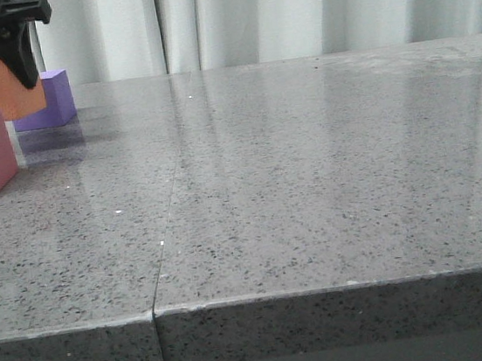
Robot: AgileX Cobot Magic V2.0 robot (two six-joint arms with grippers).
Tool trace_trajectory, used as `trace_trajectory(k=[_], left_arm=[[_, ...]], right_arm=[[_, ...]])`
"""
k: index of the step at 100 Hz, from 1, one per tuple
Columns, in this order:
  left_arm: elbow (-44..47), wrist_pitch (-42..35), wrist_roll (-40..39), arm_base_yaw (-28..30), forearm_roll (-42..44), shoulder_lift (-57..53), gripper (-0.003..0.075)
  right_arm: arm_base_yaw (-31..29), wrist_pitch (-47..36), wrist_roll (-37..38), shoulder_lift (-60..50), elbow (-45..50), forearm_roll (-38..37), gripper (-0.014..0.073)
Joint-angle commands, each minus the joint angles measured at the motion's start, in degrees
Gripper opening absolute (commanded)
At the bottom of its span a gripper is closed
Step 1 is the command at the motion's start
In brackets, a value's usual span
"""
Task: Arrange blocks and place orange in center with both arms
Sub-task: 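Carry the orange cube with the left gripper beside the purple cube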
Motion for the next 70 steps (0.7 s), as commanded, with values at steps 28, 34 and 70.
trace_trajectory(k=[28,34,70], left_arm=[[2.0,-8.4,-7.2,0.2,3.8,-2.9,0.0354],[2.0,-8.5,-7.2,0.2,3.8,-2.9,0.0354],[2.0,-7.3,-7.2,0.2,3.9,-0.9,0.0354]], right_arm=[[0.0,-3.9,-0.7,-0.1,-1.4,-0.6,-0.0069],[0.0,-3.9,-0.7,-0.1,-1.4,-0.6,-0.0069],[0.0,-3.9,-0.7,-0.1,-1.4,-0.6,-0.0069]])
